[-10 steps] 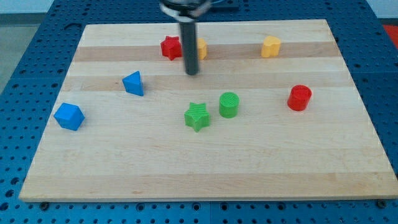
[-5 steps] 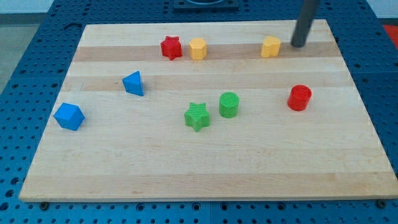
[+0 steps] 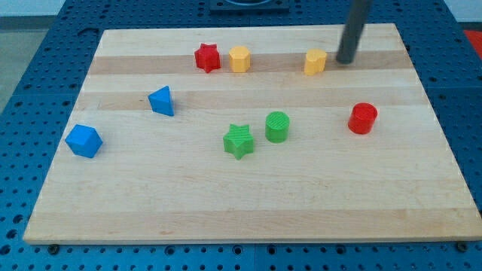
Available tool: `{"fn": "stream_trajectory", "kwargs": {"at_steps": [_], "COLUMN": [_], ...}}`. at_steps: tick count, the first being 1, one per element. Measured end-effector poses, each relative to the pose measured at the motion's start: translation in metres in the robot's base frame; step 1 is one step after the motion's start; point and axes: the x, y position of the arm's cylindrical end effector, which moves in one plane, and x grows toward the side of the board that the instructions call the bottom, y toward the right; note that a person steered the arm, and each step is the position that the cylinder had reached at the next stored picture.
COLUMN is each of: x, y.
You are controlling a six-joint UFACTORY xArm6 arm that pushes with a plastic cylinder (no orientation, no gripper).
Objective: Slide yellow heart closer to the yellow hexagon
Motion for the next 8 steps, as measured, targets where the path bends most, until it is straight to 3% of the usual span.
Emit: {"fn": "stream_trajectory", "kwargs": {"at_steps": [1,3,4,6,8], "x": [0.000,0.051,0.061,0.032,0.024], "y": [-0.054,0.003,-0.018,-0.094,-0.122]}}
